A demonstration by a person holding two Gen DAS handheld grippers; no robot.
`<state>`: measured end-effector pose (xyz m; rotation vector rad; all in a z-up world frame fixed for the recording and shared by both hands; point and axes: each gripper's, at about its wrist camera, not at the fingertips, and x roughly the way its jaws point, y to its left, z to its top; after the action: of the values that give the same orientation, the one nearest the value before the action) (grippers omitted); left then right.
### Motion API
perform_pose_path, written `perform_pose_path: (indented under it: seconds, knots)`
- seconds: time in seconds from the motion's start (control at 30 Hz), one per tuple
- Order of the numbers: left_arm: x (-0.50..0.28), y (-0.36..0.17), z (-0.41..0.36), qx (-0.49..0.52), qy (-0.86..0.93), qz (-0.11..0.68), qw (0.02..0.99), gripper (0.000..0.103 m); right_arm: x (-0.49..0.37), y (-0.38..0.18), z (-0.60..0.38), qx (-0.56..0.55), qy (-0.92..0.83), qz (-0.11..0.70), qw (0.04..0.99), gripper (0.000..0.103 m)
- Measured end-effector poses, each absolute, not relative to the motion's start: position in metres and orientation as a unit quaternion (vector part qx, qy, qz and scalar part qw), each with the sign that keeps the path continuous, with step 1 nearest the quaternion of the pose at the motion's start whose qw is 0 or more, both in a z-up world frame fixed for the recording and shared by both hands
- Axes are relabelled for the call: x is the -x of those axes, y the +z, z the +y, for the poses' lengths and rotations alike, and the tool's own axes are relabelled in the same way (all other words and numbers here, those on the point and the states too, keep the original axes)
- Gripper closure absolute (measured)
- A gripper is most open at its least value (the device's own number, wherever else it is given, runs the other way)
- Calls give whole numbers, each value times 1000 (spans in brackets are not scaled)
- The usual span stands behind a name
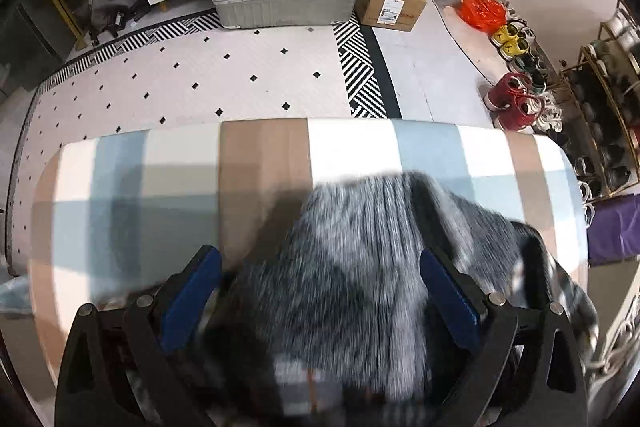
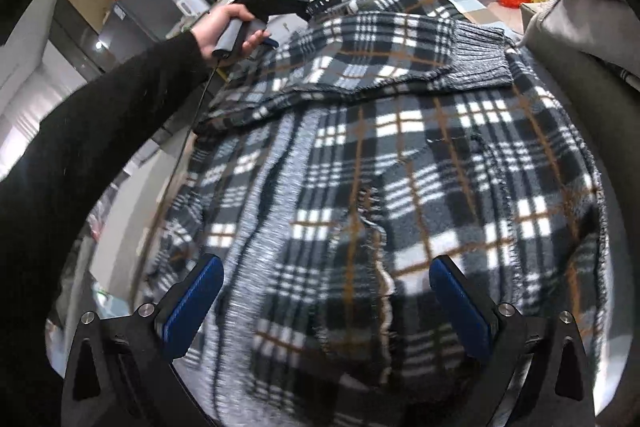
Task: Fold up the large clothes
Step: 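Grasp the grey knit hem edge with the left gripper while the right gripper grasps it too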
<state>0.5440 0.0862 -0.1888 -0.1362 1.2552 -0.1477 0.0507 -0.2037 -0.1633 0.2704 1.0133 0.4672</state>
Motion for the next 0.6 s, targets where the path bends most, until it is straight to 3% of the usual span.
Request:
perform_pose_path:
  seconds: [0.17, 0.4, 0.6]
  knots:
    - [-526, -186, 85, 69, -62, 595, 798, 7, -51, -171, -207, -126, 214, 494, 833, 0]
    - [-495, -183, 110, 88, -75, 578, 808, 82, -43, -162, -198, -108, 221, 479, 843, 0]
    - [-457, -155, 111, 78, -115, 520, 843, 86, -42, -158, -193, -77, 203, 462, 860, 0]
